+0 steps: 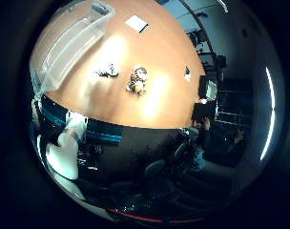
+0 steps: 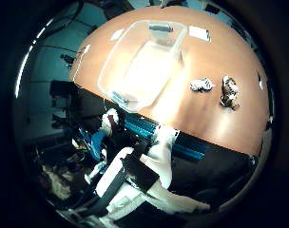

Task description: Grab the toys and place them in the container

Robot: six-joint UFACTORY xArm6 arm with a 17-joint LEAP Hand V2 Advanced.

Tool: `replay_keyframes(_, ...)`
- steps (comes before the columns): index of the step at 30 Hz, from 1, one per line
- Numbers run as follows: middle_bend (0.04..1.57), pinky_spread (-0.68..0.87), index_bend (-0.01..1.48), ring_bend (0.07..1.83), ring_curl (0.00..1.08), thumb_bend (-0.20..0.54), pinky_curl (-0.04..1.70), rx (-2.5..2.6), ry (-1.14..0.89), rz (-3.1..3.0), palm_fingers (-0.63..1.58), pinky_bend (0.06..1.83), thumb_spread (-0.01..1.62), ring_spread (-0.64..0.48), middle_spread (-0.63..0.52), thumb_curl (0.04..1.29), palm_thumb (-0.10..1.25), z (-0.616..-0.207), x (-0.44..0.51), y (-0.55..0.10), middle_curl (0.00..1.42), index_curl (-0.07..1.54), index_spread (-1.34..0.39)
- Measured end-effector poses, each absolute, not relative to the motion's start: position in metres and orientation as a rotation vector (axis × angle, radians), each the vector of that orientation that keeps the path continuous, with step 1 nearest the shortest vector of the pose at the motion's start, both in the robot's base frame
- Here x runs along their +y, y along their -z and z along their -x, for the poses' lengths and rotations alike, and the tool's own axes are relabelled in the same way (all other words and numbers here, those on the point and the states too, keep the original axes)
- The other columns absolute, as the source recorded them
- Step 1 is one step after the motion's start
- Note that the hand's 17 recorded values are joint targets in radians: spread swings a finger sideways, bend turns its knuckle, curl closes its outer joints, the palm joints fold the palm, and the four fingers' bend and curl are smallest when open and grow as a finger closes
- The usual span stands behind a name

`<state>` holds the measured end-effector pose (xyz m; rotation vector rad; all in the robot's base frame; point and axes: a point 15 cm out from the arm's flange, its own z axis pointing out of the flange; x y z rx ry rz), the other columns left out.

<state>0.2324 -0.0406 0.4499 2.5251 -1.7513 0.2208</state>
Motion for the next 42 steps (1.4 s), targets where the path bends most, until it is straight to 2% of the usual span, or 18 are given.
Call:
replay_keyframes(9,0.20,0.40,0.16,0.40,0.23,-0.030,0.25,-1.800,-0.255,-2.477,0.19,0.47,1.02,0.15,-0.02,0.25,0.26,-0.237,-0.082,-0.459,0.33,0.26,-0.42)
replay_keyframes(12,0.21,0.40,0.16,0.41,0.23,-0.032,0.25,-1.847,-0.300,-2.445,0.22,0.47,1.01,0.15,-0.03,0.25,0.23,-0.250,-0.106,-0.460,0.33,0.26,-0.43)
replay_keyframes(18,0.21,0.40,0.16,0.41,0.23,-0.027,0.25,-1.942,-0.229,-2.378,0.23,0.46,1.00,0.15,-0.03,0.25,0.21,-0.262,-0.151,-0.449,0.33,0.26,-0.41)
replay_keyframes(26,0.24,0.40,0.16,0.43,0.23,-0.027,0.25,-2.226,-0.246,-2.241,0.25,0.48,1.00,0.14,-0.04,0.26,0.20,-0.289,-0.215,-0.423,0.34,0.26,-0.39)
replay_keyframes(42,0.21,0.43,0.16,0.35,0.22,-0.025,0.26,-2.546,-0.065,-1.978,0.18,0.41,1.01,0.20,0.10,0.26,0.22,-0.337,-0.284,-0.316,0.33,0.27,-0.29)
